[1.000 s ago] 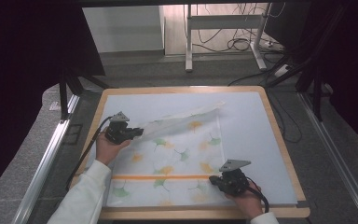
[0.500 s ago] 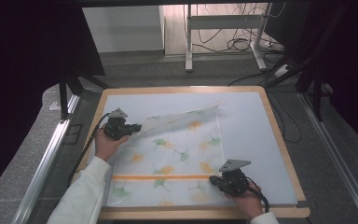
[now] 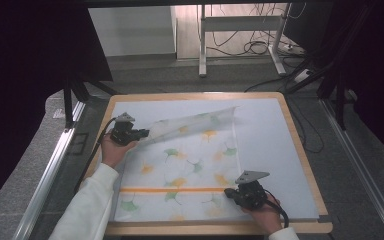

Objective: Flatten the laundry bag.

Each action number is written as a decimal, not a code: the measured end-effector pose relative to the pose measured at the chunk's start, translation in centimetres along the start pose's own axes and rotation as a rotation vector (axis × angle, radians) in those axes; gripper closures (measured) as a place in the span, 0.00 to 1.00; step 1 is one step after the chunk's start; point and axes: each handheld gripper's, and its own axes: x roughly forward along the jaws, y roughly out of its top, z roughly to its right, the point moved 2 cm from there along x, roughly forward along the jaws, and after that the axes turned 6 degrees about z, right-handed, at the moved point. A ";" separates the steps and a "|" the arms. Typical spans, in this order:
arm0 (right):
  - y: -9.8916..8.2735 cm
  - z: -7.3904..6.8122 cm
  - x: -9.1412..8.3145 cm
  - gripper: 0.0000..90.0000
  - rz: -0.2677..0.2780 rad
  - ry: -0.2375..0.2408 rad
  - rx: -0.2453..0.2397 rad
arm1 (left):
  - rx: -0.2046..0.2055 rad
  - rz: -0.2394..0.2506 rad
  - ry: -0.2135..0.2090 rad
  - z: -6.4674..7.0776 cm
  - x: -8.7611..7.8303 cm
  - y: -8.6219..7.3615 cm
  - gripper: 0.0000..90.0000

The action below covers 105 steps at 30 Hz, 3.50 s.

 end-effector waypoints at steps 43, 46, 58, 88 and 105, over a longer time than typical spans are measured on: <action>0.0 0.1 0.0 0.99 0.006 0.008 0.019 | -0.100 0.122 0.085 -5.4 -0.3 1.5 0.33; 0.0 0.1 0.0 0.99 0.006 0.008 0.016 | -0.090 0.139 0.099 -5.4 -1.0 1.9 0.26; 0.0 0.1 0.0 0.98 0.005 0.007 0.014 | -0.061 0.121 0.055 -4.8 -1.8 1.6 0.22; 0.1 -0.3 -0.1 0.98 -0.007 -0.020 -0.018 | 0.114 0.037 -0.043 6.7 -3.0 -1.9 0.23; -0.3 0.8 -2.4 0.98 0.041 -0.050 0.033 | 0.142 0.008 -0.151 12.1 -2.8 -2.7 0.27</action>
